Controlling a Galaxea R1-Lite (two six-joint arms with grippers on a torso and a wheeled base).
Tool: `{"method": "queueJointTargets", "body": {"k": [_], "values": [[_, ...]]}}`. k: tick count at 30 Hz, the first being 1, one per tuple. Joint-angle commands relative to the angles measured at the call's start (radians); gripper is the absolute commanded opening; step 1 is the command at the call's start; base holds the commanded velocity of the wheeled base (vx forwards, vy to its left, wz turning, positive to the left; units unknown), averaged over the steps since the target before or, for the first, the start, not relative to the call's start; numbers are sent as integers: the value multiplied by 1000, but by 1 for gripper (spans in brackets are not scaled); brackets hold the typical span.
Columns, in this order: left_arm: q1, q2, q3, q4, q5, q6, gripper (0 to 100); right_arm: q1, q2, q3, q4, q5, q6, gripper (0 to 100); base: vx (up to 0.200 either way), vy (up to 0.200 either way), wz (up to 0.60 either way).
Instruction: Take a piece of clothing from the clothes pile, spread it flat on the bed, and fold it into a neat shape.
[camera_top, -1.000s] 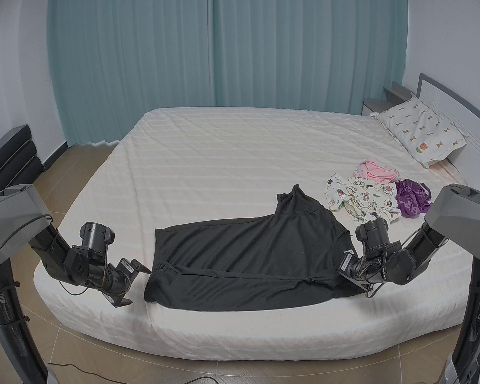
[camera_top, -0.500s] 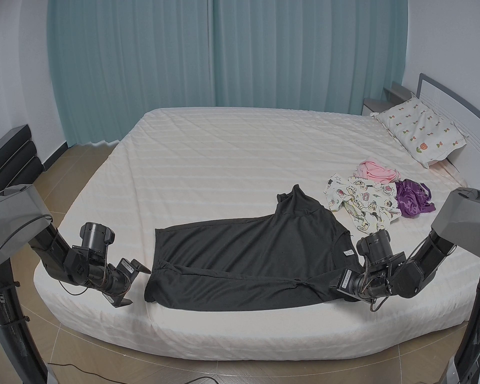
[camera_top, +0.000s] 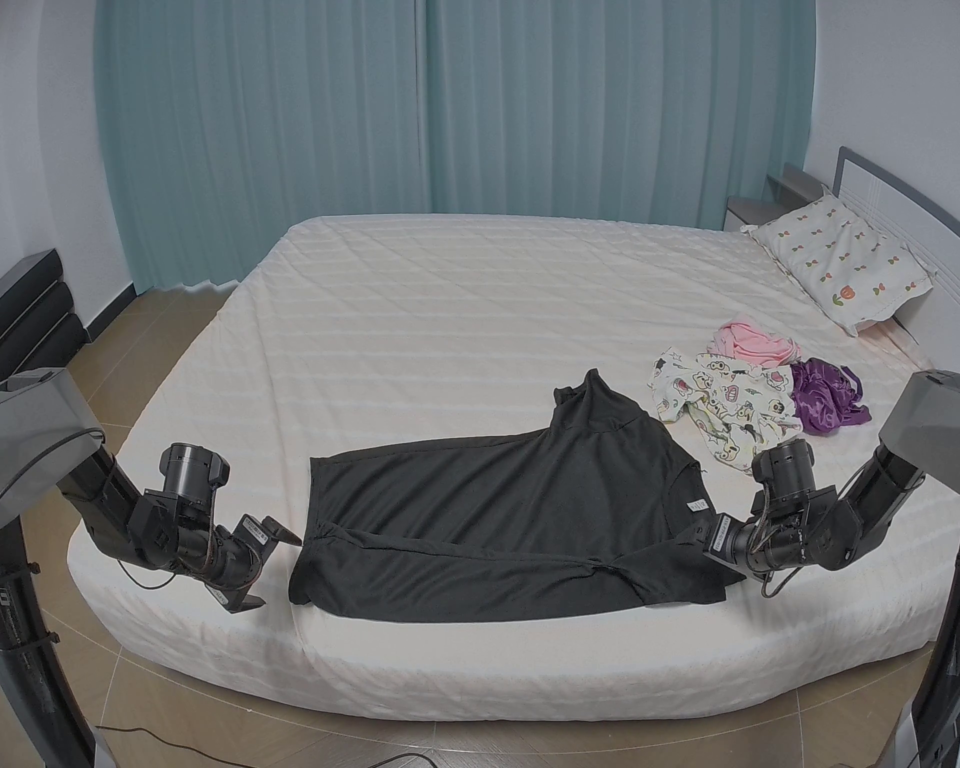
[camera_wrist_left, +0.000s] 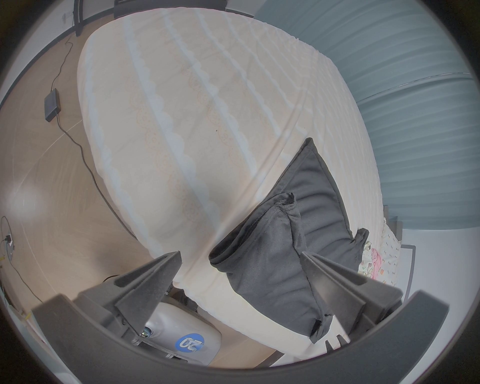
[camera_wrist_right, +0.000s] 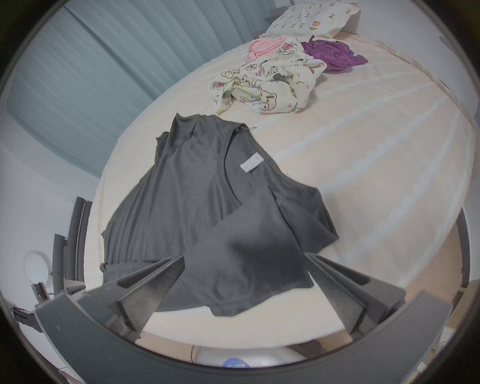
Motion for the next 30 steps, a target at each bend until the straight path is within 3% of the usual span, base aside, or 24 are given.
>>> {"method": "queueJointTargets", "body": {"k": [1, 5, 10, 16, 21, 30], "values": [[2, -4, -12, -1, 1, -1, 100, -45, 66, -43, -58, 41, -8, 100, 0, 0, 0], [2, -46, -27, -1, -2, -1, 100, -51, 76, -48, -128, 131, -11, 100, 0, 0, 0], [-4, -38, -104, 12, -3, 4, 100, -65, 76, -69, -134, 148, -68, 100, 0, 0, 0], [-39, 13, -119, 1, -14, -2, 100, -97, 76, -28, -137, 190, -54, 100, 0, 0, 0], [-50, 16, -127, 4, -33, -81, 100, -106, 74, 37, -246, 265, 14, 100, 80, 0, 0], [-76, 17, -127, 10, -25, -65, 100, -108, 71, 72, -298, 265, 17, 100, 156, 0, 0]]}}
